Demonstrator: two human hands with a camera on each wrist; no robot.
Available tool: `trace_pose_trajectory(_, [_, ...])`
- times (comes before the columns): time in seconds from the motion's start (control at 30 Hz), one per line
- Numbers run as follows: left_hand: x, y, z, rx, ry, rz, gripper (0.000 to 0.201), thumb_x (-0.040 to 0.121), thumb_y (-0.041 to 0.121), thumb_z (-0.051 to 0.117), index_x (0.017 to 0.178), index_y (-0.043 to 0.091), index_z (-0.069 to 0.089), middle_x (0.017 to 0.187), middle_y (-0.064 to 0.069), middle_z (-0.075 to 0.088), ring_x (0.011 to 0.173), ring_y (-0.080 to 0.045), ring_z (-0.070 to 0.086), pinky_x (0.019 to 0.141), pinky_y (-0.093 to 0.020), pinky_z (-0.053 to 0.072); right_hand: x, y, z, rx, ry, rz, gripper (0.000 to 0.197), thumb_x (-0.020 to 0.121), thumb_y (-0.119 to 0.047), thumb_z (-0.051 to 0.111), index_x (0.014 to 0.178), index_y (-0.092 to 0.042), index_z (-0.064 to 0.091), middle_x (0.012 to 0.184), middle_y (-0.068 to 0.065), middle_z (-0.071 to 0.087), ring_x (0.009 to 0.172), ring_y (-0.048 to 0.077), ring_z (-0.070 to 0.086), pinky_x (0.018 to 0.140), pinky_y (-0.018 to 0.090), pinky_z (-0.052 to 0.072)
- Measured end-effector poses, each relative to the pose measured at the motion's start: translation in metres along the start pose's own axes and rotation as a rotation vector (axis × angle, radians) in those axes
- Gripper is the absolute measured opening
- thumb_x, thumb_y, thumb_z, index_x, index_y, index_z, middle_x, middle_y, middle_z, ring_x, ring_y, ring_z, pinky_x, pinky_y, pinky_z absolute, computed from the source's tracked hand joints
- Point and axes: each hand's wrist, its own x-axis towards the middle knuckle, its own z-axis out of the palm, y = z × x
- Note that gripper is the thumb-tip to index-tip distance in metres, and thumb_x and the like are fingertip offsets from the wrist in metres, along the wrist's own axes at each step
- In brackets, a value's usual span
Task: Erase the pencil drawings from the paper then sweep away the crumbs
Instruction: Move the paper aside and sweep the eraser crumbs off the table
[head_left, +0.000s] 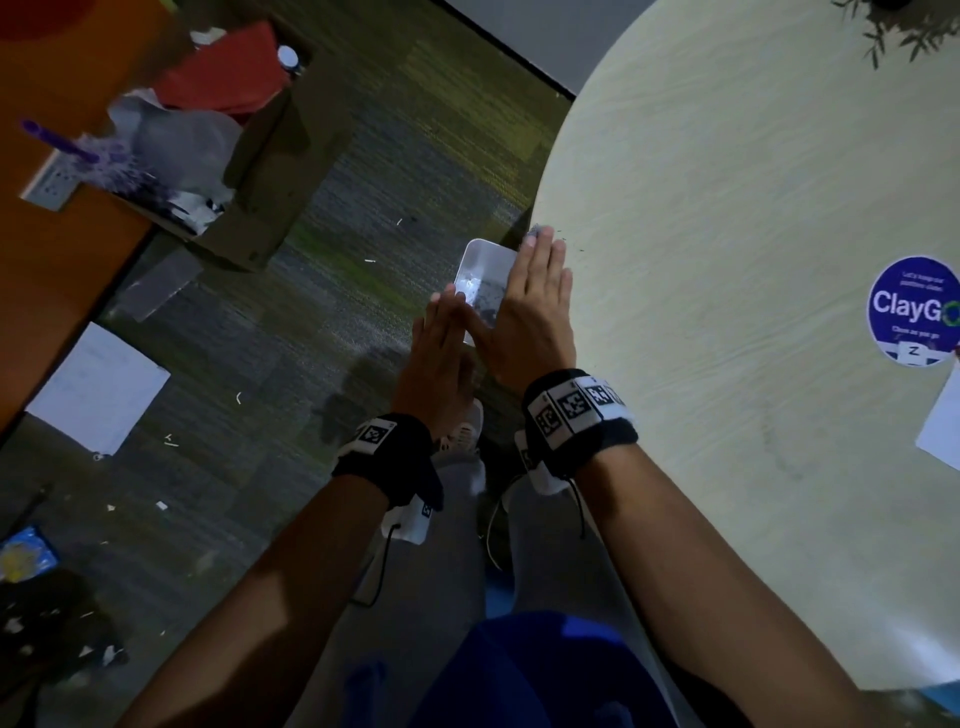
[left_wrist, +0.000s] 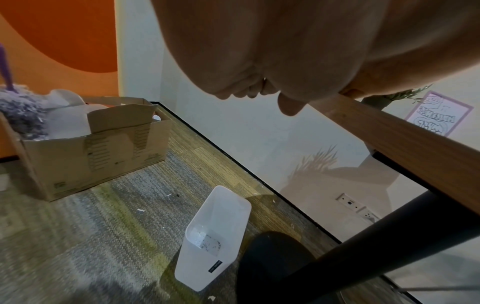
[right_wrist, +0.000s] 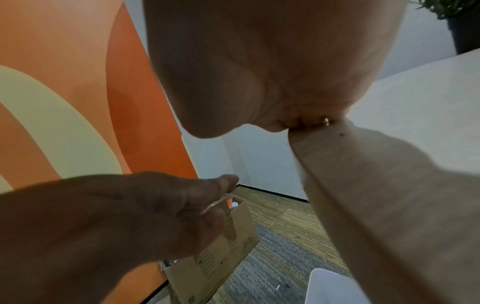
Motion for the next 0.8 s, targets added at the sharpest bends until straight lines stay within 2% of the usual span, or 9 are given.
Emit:
trace_pose_trajectory(0.07, [-0.003,-0.004,0.001,0.031,-0.008,-0.014,0.058,0.100,0.011,0.036,0.151,-0.012,0.021,0.160,-0.029,0.014,0.150,-0.041,0.008,0.120,-0.059,0.012,0.006,-0.005,0.002,-0.022,-0.009,-0.012,0.104,0.094,-0.071,0.038,0.155,0.009,0.010,0.164,0.027,0.004,0.153,0.040,0.003,0.124,0.051,0.010])
trace_pose_trajectory(0.17, [-0.006,-0.004,0.000,0.041,-0.011,-0.048,0.061,0.099,0.012,0.037,0.152,-0.010,0.016,0.162,-0.026,0.009,0.151,-0.036,0.005,0.123,-0.052,0.007,0.013,-0.006,0.000,-0.034,-0.026,-0.040,0.111,0.089,-0.079,0.026,0.154,0.010,0.012,0.163,0.028,0.005,0.152,0.041,0.004,0.124,0.053,0.012])
trace_pose_trajectory(0.3, [-0.013,-0.004,-0.005,0.035,0.004,-0.083,0.065,0.098,0.007,0.041,0.155,-0.005,0.010,0.163,-0.021,0.008,0.152,-0.033,0.004,0.123,-0.052,0.006,0.010,0.006,-0.016,0.061,0.024,-0.069,0.117,0.083,-0.085,0.014,0.156,0.005,0.001,0.165,0.023,-0.008,0.153,0.035,-0.007,0.125,0.047,0.000])
trace_pose_trajectory(0.4, [-0.021,-0.008,-0.010,0.014,-0.004,-0.103,0.067,0.098,0.011,0.038,0.156,-0.002,0.009,0.165,-0.017,0.006,0.153,-0.028,0.001,0.123,-0.054,0.005,-0.010,0.027,-0.024,0.051,0.033,0.075,0.115,0.083,-0.087,0.010,0.157,0.000,-0.008,0.164,0.018,-0.017,0.153,0.029,-0.016,0.125,0.044,-0.005])
trace_pose_trajectory(0.5, [-0.027,-0.013,-0.011,0.022,-0.029,-0.123,0.067,0.097,0.021,0.029,0.156,-0.001,0.008,0.165,-0.017,0.006,0.153,-0.027,-0.001,0.123,-0.051,0.002,-0.031,0.042,-0.017,-0.007,-0.037,0.196,0.119,0.083,-0.089,0.012,0.156,0.003,-0.009,0.163,0.022,-0.018,0.152,0.032,-0.016,0.125,0.049,0.000])
trace_pose_trajectory(0.63, [-0.021,-0.011,-0.008,0.019,-0.073,-0.110,0.067,0.098,0.025,0.027,0.155,-0.004,0.010,0.164,-0.021,0.009,0.152,-0.034,0.005,0.122,-0.056,0.008,-0.015,0.029,-0.007,-0.059,-0.096,0.092,0.120,0.080,-0.089,0.016,0.156,0.000,-0.011,0.163,0.020,-0.021,0.151,0.033,-0.019,0.125,0.047,-0.004])
trace_pose_trajectory(0.73, [-0.014,-0.008,-0.004,0.035,-0.088,-0.092,0.065,0.097,0.018,0.035,0.152,-0.010,0.017,0.160,-0.028,0.016,0.148,-0.042,0.016,0.116,-0.063,0.021,0.009,0.010,-0.006,-0.046,-0.114,-0.037,0.115,0.083,-0.083,0.021,0.157,0.002,-0.005,0.164,0.021,-0.015,0.152,0.034,-0.014,0.125,0.047,-0.001])
trace_pose_trajectory(0.8, [-0.012,-0.007,-0.002,0.052,-0.078,-0.086,0.063,0.097,0.018,0.034,0.150,-0.013,0.020,0.158,-0.031,0.017,0.148,-0.042,0.016,0.117,-0.063,0.019,0.018,-0.003,-0.009,-0.029,-0.112,-0.093,0.113,0.085,-0.081,0.020,0.156,0.004,0.000,0.164,0.023,-0.010,0.153,0.035,-0.009,0.125,0.050,0.003])
